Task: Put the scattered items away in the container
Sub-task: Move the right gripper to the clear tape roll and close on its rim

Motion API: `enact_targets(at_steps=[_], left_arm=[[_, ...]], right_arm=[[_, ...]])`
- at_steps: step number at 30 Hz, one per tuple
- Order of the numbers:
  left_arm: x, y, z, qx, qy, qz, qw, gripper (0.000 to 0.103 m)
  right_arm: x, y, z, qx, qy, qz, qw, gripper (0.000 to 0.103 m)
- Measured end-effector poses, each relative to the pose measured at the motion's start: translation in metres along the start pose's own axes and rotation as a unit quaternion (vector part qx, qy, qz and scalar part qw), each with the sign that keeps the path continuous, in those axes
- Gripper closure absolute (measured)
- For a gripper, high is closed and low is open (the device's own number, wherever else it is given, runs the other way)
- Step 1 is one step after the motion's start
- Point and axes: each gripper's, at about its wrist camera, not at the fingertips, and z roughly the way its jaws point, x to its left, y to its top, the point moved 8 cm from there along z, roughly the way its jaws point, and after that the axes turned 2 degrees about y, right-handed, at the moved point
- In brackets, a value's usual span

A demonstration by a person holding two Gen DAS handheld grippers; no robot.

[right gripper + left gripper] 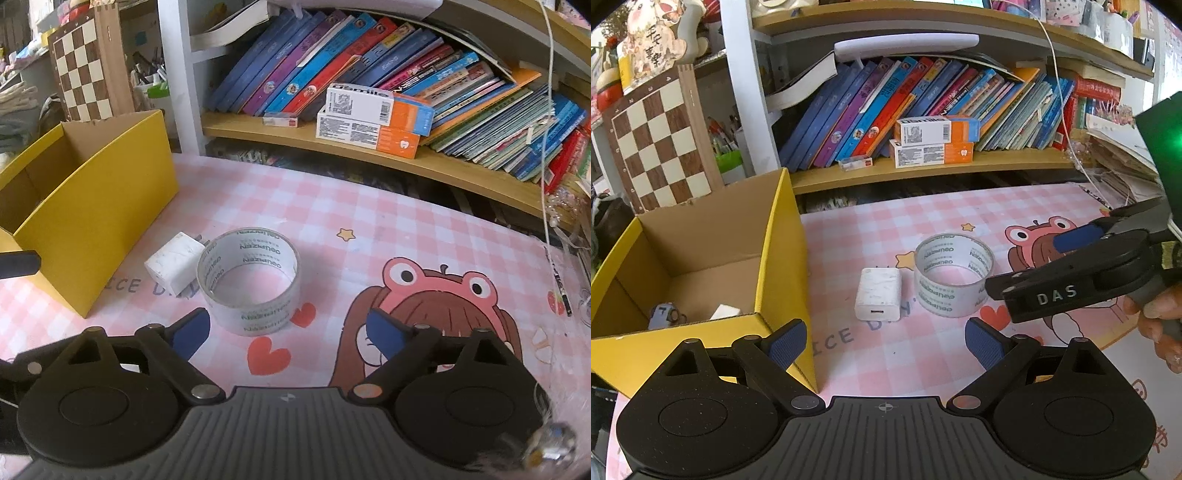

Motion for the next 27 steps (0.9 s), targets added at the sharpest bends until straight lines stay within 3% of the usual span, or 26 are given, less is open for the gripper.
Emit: enact_targets(at_steps=[5,12,27], left_arm=[[-0.004,-0.002,0.006,0.008,-0.001,0.013,0.9999,0.008],[-0.005,-0.004,0.007,0.012,-0.002,0.021,0.9997,0.008],[0.002,-0.005,0.004,0.01,0.006,0.02,0.9997,0.008]], right_arm=[[-0.003,0.005,0.012,0.011,0.006,0.014,1.0,0.018],[-0.01,0.014,0.03,0.021,-0.001,0.021,1.0,0.036],[-0.005,0.016,0.065,0.057,0.0,0.016,0.998,0.059]])
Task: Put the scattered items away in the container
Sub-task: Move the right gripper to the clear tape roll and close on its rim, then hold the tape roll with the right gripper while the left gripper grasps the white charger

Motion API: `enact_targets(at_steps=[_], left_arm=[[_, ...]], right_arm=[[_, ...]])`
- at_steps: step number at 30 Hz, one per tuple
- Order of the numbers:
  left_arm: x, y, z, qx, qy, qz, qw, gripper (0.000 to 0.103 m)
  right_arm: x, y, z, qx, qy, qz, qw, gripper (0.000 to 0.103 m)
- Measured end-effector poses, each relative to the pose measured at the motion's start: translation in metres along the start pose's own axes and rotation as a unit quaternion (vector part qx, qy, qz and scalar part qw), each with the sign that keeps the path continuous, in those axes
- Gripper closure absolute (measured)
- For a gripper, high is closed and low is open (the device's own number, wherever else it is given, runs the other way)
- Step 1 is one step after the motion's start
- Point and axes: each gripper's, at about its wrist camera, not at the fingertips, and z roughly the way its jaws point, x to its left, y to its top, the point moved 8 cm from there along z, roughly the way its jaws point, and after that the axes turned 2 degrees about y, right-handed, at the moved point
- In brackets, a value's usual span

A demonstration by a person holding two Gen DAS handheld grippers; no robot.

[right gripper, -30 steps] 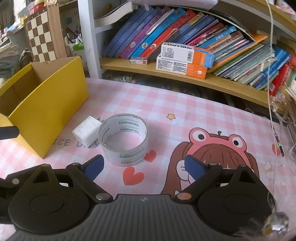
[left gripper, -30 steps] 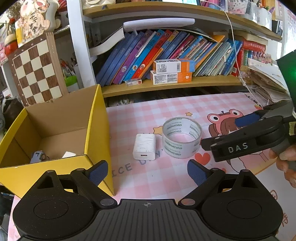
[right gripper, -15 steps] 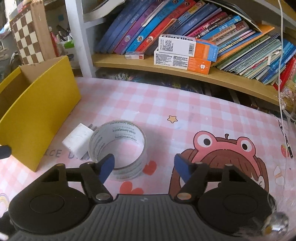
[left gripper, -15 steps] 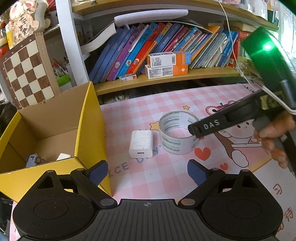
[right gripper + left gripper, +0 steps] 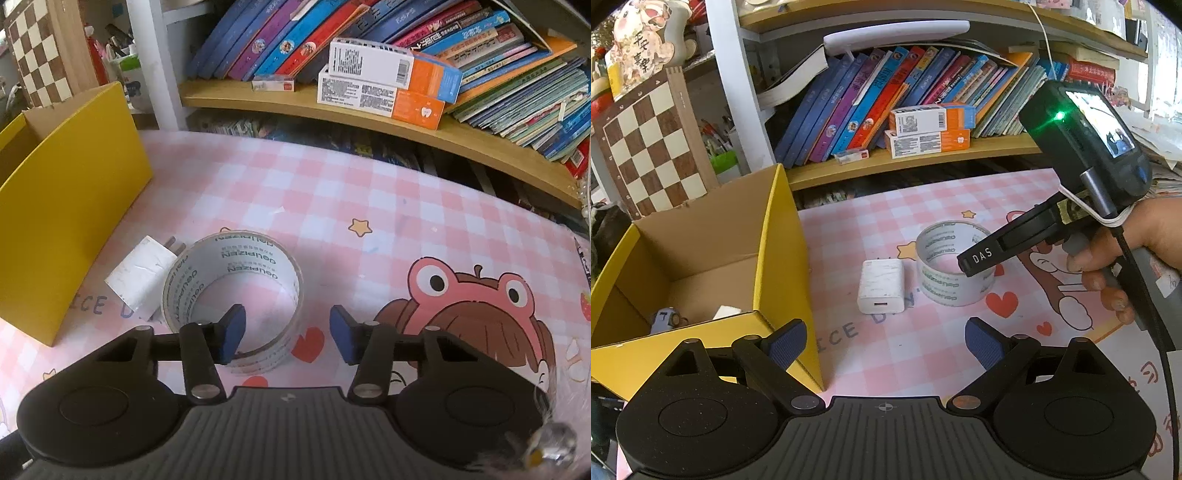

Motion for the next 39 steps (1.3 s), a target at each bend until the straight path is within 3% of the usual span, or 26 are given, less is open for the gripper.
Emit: enact_targets(at_steps=[15,27,39], left_arm=[[0.0,0.0,0.008,0.006,0.0,0.0,1.0,0.008],[-0.005,-0.001,0.013,0.007,-0.001,0.011,0.9999,0.008],[-0.005,0.003,0.027,0.002,0.005,0.016,0.9999,0.008]], right_arm=[[-0.005,-0.003,0.009,0.009,0.001,0.017,1.0,0.094],[-0.02,-0.005,-0.023,-0.028,-0.004,0.033,0.999,0.094],[-0.023,-0.026,-0.037,-0.023,-0.01,0.029,0.999,0.094]])
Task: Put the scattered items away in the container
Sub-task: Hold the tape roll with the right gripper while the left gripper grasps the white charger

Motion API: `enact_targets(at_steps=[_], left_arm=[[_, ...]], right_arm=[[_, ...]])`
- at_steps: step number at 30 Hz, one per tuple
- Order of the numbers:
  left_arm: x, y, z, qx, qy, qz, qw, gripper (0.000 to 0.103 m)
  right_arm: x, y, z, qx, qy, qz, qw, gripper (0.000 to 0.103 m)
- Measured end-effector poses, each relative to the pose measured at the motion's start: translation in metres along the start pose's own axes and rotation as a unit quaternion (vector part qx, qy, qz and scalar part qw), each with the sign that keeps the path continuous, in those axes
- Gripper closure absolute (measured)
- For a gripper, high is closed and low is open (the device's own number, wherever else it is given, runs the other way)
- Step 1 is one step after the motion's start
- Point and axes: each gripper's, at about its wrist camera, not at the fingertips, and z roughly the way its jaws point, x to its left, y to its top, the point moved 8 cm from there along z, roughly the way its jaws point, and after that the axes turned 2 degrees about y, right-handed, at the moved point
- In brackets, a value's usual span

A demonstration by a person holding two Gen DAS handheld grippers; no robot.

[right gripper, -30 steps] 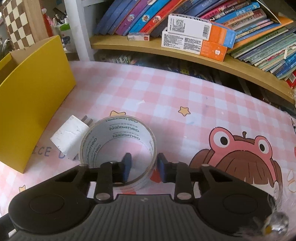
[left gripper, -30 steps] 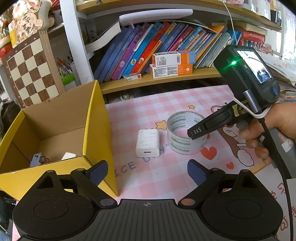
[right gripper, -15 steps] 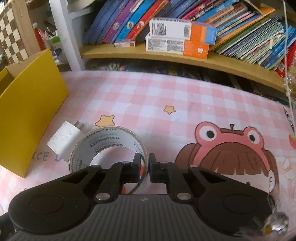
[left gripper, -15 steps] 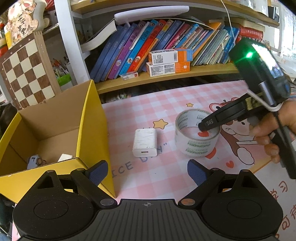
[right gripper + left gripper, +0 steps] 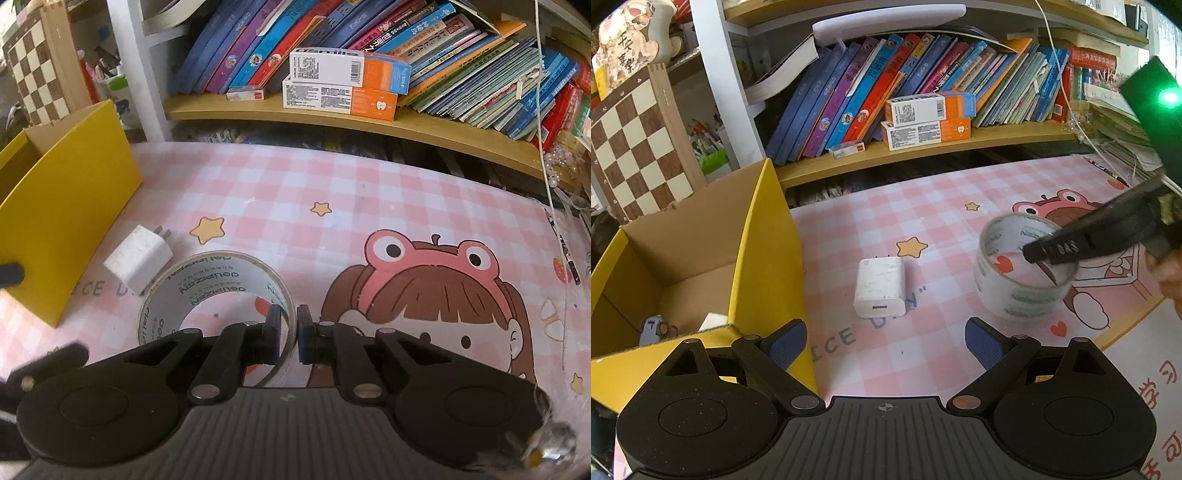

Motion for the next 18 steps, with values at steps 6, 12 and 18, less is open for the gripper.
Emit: enact_targets(at_steps=[6,12,18], left_arm=[[-0.005,0.007,0.016,-0.011,0.017,-0.008,0.9998,0.009],[-0.014,0.01,0.018,-0.021,0.027,0.007,0.9994,0.009],[-0.024,0.015,0.012,-0.039,0.05,0.025,0.9977,0.016]], right_arm=[[-0.004,-0.007,-0.003,0.003,-0.007,-0.002,1.0,0.094],[-0.012,-0.012,-0.01,0.001,-0.014,-0.002,1.0,0.094],[-0.017,-0.02,-0.012,0.006,-0.013,0.006,1.0,0.094]])
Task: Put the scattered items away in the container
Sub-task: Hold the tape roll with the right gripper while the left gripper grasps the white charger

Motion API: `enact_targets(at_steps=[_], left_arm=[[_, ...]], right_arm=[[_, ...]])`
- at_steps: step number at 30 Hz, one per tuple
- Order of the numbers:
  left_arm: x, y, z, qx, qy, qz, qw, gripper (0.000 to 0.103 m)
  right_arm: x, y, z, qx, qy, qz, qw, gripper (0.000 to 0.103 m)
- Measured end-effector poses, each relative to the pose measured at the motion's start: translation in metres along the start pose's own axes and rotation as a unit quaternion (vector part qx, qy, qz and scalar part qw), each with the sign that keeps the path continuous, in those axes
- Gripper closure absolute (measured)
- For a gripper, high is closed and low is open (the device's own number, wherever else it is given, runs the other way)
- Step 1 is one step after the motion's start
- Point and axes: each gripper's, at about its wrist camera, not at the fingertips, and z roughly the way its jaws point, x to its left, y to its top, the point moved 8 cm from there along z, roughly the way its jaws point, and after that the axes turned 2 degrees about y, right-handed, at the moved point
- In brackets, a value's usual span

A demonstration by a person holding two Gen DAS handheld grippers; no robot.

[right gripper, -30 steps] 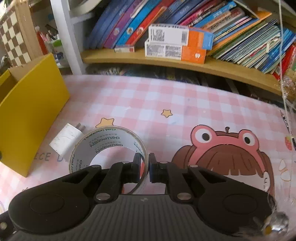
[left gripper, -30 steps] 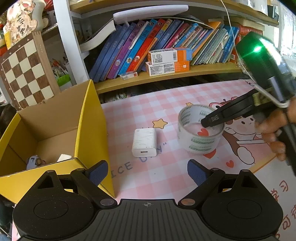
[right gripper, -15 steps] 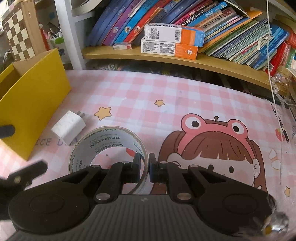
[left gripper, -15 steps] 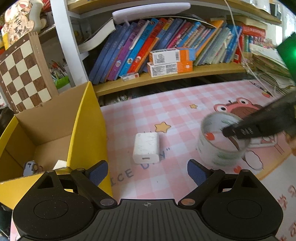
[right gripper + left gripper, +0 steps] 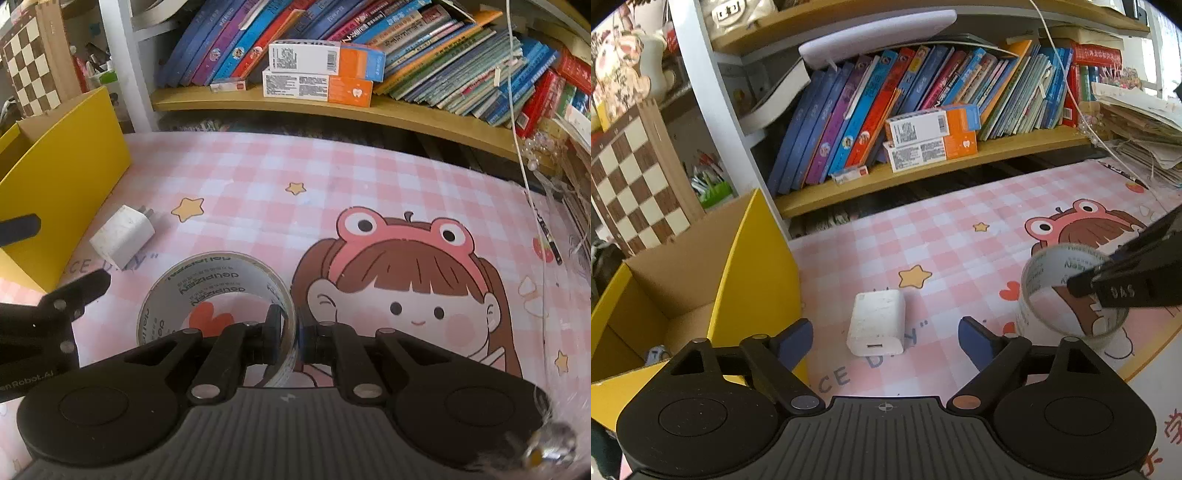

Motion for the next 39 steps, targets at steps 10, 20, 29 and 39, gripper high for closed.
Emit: enact_targets(at_steps=[10,20,29,39], left_arm=[[0.0,0.0,0.034,0.052,-0.013,-0.035,0.9979,0.022],[0.008,0.001,0.071,0.099,-0.009,-0.103,0.9897,0.027],[0.013,-0.009,0.085,0.13,-0.014,-0.136,0.982,0.039],[0.017,-0.009,0.089,0.125,-0.016,-0.152,0.9803,0.044]], right_arm=[[0.001,-0.009,-0.007,0.003,0.009,-0.002,1.0,0.094],[0.003,-0.014,-0.015,0.002,0.019,-0.007,1.0,0.094],[0.005,-0.018,-0.017,0.004,0.029,-0.009,1.0,0.094],[0.01,-0.024,-0.02,0.006,0.028,-0.02,0.999,0.094]])
